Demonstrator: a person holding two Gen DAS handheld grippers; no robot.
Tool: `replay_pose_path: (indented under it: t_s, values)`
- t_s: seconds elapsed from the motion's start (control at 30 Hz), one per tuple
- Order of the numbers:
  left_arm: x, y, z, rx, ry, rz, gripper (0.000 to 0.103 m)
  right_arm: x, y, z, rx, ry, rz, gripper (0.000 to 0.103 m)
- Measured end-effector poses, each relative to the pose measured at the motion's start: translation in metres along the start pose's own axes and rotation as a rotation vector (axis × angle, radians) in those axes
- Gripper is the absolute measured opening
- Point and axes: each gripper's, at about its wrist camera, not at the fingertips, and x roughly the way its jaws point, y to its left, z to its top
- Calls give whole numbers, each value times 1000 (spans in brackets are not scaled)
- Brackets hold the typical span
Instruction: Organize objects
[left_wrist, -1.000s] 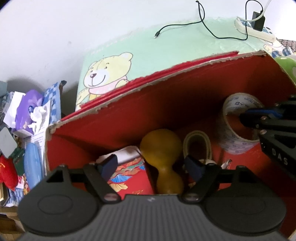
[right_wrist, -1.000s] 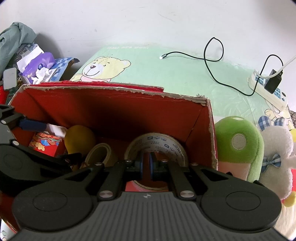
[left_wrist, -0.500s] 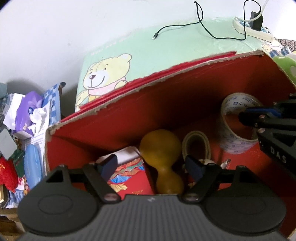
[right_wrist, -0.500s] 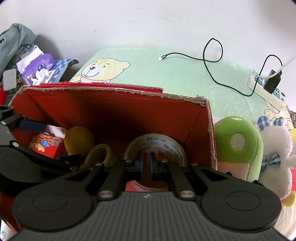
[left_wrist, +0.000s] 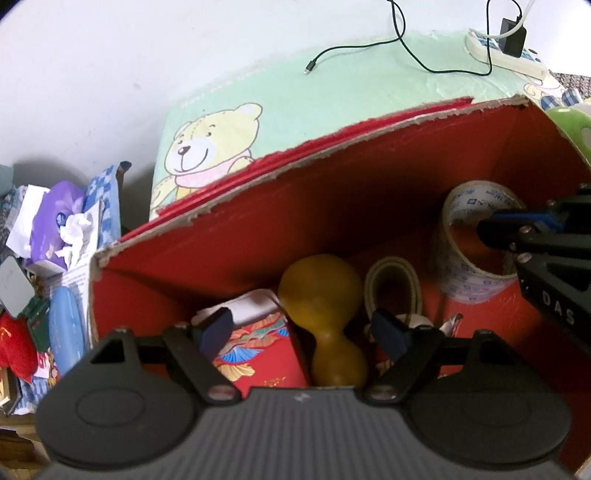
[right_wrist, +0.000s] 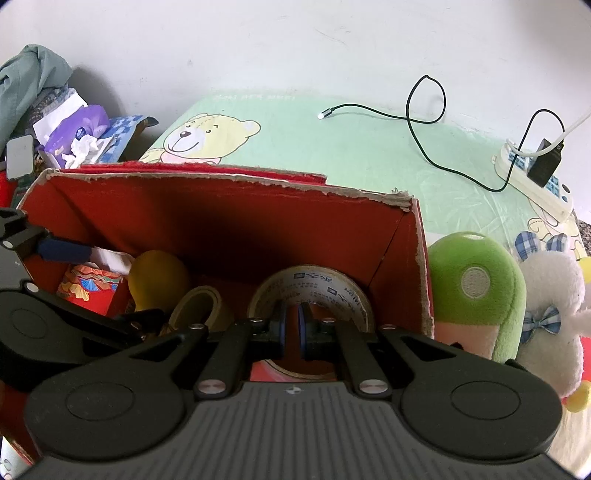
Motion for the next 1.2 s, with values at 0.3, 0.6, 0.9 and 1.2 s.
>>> replay_pose_path:
  t_s: [0.3,0.6,0.9,1.2]
  values:
    - [-1,0,0,-1,2,-8,86,1,1,0,-7,5,-6,4]
    - [1,1,2,-7,5,-6,89,2,2,-1,-16,11,-14,4]
    - [-1,1,1,-9,4,-2,91,1,1,-1,-10,6,-4,4]
    - [-7,-3,-3,8,-40,14,91,-1,-2,-2,15,-17,12,4]
